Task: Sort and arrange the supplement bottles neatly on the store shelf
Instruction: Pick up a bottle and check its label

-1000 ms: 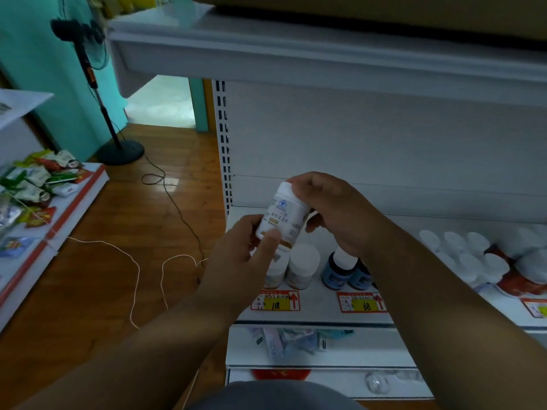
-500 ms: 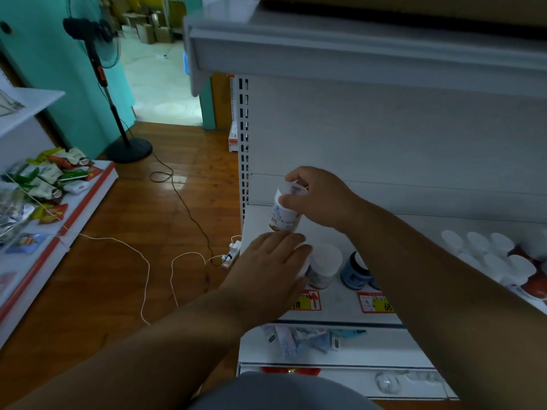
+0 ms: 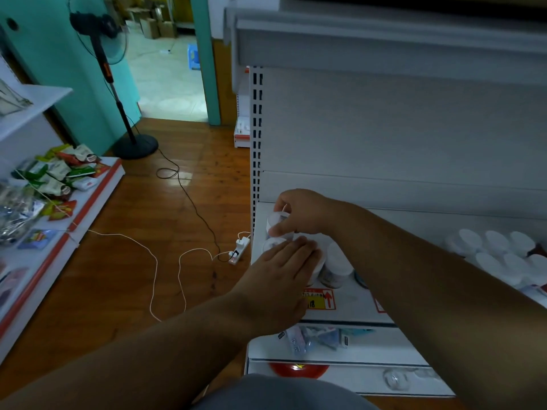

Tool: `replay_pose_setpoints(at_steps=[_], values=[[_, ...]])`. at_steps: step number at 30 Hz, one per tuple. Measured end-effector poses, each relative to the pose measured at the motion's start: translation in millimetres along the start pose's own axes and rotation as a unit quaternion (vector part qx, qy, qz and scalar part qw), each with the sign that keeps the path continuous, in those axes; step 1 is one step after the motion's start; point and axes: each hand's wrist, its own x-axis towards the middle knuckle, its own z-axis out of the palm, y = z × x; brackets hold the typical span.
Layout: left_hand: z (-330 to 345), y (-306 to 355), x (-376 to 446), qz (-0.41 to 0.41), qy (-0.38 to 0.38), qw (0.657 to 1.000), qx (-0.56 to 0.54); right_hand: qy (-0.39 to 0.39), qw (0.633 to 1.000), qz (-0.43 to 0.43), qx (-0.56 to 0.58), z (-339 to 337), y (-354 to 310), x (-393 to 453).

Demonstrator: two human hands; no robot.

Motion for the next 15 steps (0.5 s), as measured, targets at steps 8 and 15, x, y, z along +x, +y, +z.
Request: replay_pose_setpoints(at_steps=[8, 15], values=[[-3.0, 0.4, 0.2, 0.006, 0.01, 1.0, 0.0, -0.009, 0.999, -0.03, -0.009, -1.9, -3.8, 0.4], [-6.0, 1.5, -0.7, -0.008, 0.014, 1.0, -0.021, 0.025, 0.999, -0.014, 0.013, -0.8, -1.6, -8.4]])
